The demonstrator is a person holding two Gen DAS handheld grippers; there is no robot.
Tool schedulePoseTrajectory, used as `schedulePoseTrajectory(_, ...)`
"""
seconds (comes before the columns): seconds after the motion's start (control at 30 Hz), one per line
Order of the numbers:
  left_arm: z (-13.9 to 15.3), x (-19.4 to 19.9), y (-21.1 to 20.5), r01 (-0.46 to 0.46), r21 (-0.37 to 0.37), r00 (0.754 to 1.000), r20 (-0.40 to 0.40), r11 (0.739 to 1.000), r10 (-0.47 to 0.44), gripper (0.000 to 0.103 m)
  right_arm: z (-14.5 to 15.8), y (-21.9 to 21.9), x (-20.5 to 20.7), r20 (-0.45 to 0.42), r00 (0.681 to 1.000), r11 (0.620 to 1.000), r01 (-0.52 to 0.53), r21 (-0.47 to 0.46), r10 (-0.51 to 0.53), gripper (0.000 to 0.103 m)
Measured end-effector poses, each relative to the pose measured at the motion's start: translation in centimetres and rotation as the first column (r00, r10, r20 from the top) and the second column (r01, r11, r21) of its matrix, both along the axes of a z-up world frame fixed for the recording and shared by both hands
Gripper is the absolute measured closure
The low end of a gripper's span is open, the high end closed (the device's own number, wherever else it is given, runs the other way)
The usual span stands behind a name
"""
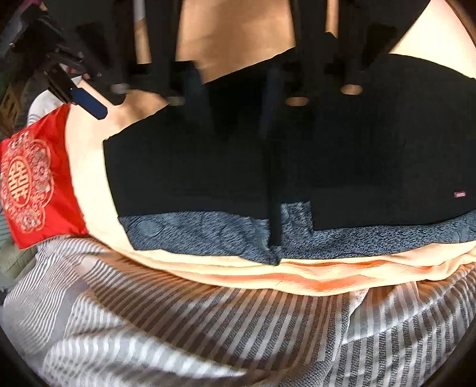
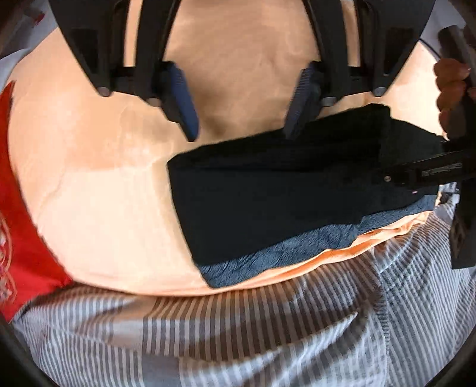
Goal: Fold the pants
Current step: 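Lay the leg end on the waistband and open the right gripper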
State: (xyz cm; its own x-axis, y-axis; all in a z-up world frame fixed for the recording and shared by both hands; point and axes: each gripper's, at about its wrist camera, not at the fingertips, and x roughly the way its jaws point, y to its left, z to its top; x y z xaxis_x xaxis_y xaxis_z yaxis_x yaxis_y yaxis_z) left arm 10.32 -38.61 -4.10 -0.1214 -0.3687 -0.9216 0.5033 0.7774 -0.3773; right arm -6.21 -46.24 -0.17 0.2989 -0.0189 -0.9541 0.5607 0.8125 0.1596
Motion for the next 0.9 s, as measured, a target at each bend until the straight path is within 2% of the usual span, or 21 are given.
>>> schedulePoseTrajectory(0.17, -2.4, -1.2, 0.2, 0.026, 0.075, 1.0, -0.015, 0.997, -0.025, 0.087, -1.4, -0.3, 0.7, -0.008, 1.0, 0.999, -0.008, 0.038, 0.008, 0.053)
schedulePoseTrajectory(0.33, -1.2, -0.9, 1.4, -0.04, 0.036, 0.999, 0.006, 0.999, 0.04, 0.087, -1.0, -1.0, -0.2, -0.003, 1.0, 0.999, 0.006, 0.044, -0.005, 0.053)
schedulePoseTrajectory(0.43, -1.9, -1.0, 1.9, -0.011, 0.129, 0.999, 0.039, 0.992, 0.006, 0.087, -0.8, -1.7, -0.6, 0.004, 1.0, 0.999, 0.017, 0.043, -0.017, 0.053)
schedulePoseTrajectory(0.5, -1.8, -0.6, 2.7, -0.034, 0.167, 0.998, 0.066, 0.985, 0.023, 0.087, -0.5, -2.7, -0.4, 0.016, 0.999, 0.999, 0.031, 0.044, -0.032, 0.053)
schedulePoseTrajectory(0.63, 1.3, 0.7, 4.3, -0.119, 0.164, 0.982, 0.166, 0.979, 0.091, 0.086, 0.2, -6.2, 0.5, 0.066, 0.994, 0.995, 0.081, 0.056, -0.084, 0.054)
schedulePoseTrajectory(0.7, 2.8, 1.3, 3.4, -0.122, 0.122, 0.975, 0.198, 0.985, 0.096, 0.086, 0.1, -8.4, 1.8, 0.082, 0.993, 0.995, 0.086, 0.052, -0.09, 0.079)
schedulePoseTrajectory(0.8, 3.7, 1.9, 0.4, -0.081, 0.088, 0.973, 0.223, 0.993, 0.059, 0.086, -0.5, -11.1, 4.5, 0.102, 0.99, 0.995, 0.09, 0.053, -0.095, 0.082)
schedulePoseTrajectory(0.9, 2.3, 1.8, -3.9, -0.031, 0.084, 0.974, 0.226, 0.996, 0.011, 0.086, -1.6, -12.7, 7.5, 0.11, 0.989, 0.993, 0.085, 0.082, -0.094, 0.082)
